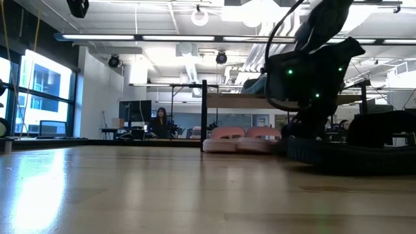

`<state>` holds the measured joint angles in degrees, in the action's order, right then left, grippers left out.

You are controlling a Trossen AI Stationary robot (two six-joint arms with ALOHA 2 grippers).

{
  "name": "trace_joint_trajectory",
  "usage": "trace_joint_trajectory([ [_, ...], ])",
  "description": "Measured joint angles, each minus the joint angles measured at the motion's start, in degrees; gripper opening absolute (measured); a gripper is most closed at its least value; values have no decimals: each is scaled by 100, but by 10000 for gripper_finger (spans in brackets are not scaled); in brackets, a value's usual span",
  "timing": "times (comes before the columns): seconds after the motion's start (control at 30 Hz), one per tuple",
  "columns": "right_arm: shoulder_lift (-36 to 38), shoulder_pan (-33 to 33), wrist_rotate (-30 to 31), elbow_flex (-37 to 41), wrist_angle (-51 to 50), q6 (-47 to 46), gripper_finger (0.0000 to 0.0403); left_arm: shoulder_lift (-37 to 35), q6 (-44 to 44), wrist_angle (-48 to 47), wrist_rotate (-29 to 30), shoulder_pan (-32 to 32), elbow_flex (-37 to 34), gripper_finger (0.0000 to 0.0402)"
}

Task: Pick and place slides into the shelf
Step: Put the left black slide under the shelf

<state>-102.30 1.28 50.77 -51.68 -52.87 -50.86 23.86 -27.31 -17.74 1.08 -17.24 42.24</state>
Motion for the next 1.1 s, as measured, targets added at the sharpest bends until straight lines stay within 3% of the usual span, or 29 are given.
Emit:
trace_joint_trajectory([
  [0.67,-4,-270,126,-2,364,311,3,2,-2,-2,0,-2,0,198],
  [1.1,-9,-25,122,-4,196,20,85,2,-2,-2,0,0,0,198],
])
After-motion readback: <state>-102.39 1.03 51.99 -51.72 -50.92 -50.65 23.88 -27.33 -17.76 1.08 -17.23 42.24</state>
